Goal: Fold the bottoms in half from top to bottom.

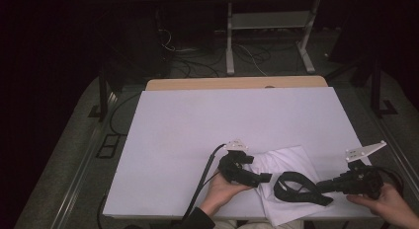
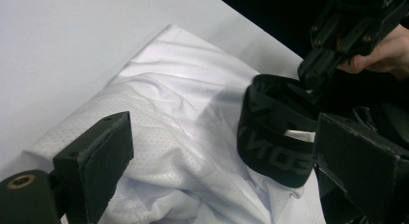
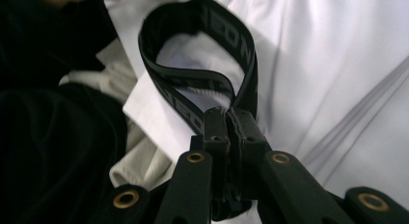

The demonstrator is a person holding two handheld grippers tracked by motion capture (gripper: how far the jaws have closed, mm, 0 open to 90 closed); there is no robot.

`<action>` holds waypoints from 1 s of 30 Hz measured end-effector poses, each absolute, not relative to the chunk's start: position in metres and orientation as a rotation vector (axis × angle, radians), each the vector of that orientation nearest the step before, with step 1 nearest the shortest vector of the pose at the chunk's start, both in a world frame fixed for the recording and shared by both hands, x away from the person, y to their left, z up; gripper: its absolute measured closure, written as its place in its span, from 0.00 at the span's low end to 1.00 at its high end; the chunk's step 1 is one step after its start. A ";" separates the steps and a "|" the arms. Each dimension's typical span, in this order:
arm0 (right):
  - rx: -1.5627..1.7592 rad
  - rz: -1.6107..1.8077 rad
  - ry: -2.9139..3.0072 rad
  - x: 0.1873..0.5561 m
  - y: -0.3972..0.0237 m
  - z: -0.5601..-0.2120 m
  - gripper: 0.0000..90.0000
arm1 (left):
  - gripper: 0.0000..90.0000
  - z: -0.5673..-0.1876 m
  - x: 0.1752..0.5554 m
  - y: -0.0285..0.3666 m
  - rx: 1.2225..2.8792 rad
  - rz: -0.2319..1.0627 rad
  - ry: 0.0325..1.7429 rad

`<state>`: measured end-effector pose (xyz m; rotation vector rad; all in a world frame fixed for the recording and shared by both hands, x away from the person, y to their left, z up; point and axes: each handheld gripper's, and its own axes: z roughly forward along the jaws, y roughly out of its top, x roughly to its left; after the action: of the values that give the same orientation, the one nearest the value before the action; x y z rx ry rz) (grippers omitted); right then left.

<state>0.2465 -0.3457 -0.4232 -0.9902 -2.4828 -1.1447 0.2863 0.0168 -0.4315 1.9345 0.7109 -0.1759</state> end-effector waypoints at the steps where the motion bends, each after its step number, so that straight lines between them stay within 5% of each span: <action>1: -0.990 -1.124 -2.489 0.245 -0.346 -0.424 0.94 | 0.07 -0.431 0.286 0.017 1.934 -0.176 0.711; 5: -0.961 -1.071 -2.495 0.243 -0.347 -0.424 0.89 | 0.07 -0.431 0.287 0.018 1.933 -0.173 0.711; 10: -0.964 -1.158 -2.533 0.241 -0.344 -0.411 0.65 | 0.07 -0.430 0.288 0.019 1.923 -0.173 0.709; 14: -0.973 -1.248 -2.525 0.248 -0.338 -0.401 0.63 | 0.07 -0.430 0.289 0.020 1.920 -0.172 0.705; 30: -1.092 -1.208 -2.548 0.284 -0.283 -0.399 0.93 | 0.06 -0.429 0.292 0.023 1.870 -0.178 0.713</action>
<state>0.2837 -0.2830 -0.3995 -1.0924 -2.5478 -1.2078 0.2922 0.0225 -0.4292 1.8701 0.7134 -0.1779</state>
